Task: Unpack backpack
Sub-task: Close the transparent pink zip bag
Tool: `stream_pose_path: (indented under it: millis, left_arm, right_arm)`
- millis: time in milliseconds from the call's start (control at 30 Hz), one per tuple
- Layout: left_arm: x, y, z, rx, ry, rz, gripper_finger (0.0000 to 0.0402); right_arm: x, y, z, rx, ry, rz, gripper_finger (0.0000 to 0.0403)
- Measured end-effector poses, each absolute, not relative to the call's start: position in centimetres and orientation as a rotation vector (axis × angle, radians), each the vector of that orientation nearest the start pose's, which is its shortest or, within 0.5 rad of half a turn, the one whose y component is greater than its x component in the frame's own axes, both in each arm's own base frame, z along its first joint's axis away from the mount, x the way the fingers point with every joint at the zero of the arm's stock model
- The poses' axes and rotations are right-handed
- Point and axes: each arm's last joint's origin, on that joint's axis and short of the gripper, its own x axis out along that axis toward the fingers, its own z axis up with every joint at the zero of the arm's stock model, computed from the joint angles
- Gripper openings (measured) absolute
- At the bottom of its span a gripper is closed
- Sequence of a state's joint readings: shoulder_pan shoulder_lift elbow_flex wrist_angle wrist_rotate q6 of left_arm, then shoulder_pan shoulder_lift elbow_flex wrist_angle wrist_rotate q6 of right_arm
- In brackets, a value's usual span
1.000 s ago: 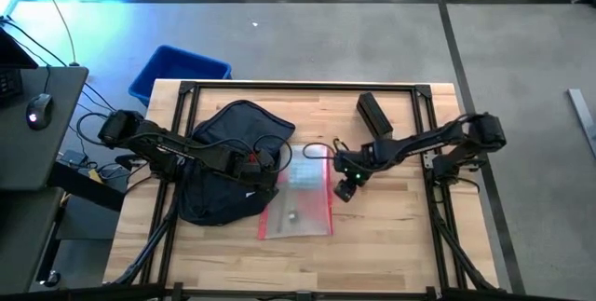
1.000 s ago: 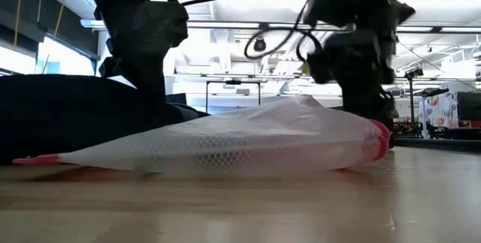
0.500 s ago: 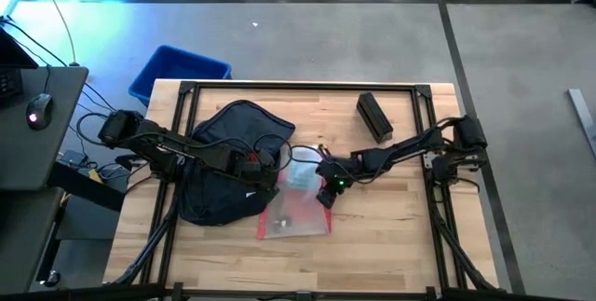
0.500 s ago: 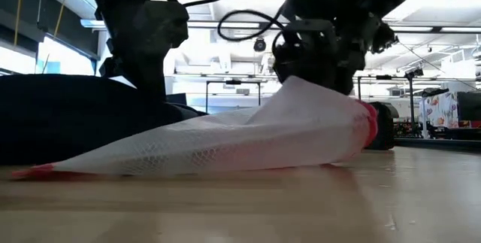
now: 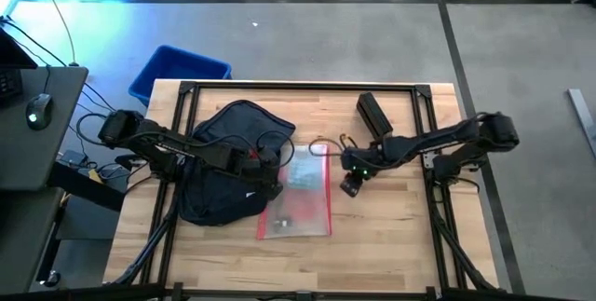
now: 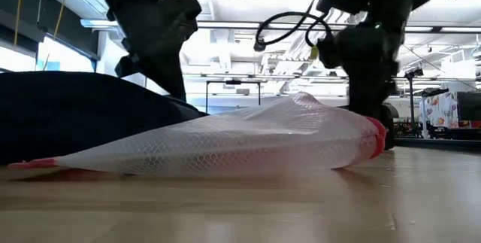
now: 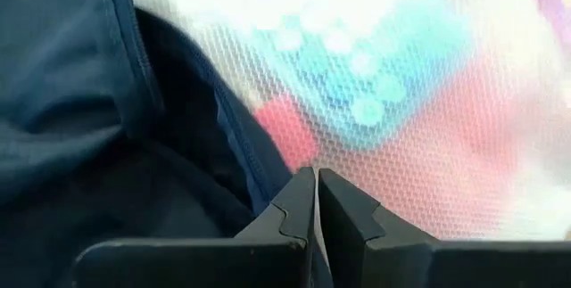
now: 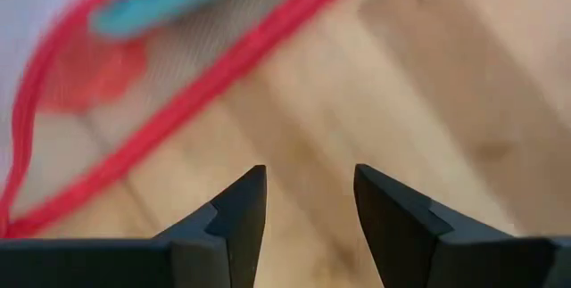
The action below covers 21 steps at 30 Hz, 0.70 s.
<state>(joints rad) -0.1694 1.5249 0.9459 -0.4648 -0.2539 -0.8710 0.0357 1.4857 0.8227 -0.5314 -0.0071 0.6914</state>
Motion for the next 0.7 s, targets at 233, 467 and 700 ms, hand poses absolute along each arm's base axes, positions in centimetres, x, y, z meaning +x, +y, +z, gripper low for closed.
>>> stream_pose_path:
  millis: [233, 467, 700]
  left_arm:
    - [29.2, -4.1, 20.1, -0.576, 0.904, 0.493, 0.0]
    - [29.2, -4.1, 20.1, -0.576, 0.907, 0.492, 0.0]
    - [29.2, -4.1, 20.1, -0.578, 0.909, 0.492, 0.0]
  right_arm:
    - [27.4, -3.6, 15.1, 0.813, 0.881, -0.541, 0.0153]
    - [29.1, -5.7, 13.8, 0.817, 0.88, -0.601, 0.0153]
    - [30.5, -6.2, 13.5, 0.729, 0.949, -0.697, 0.0153]
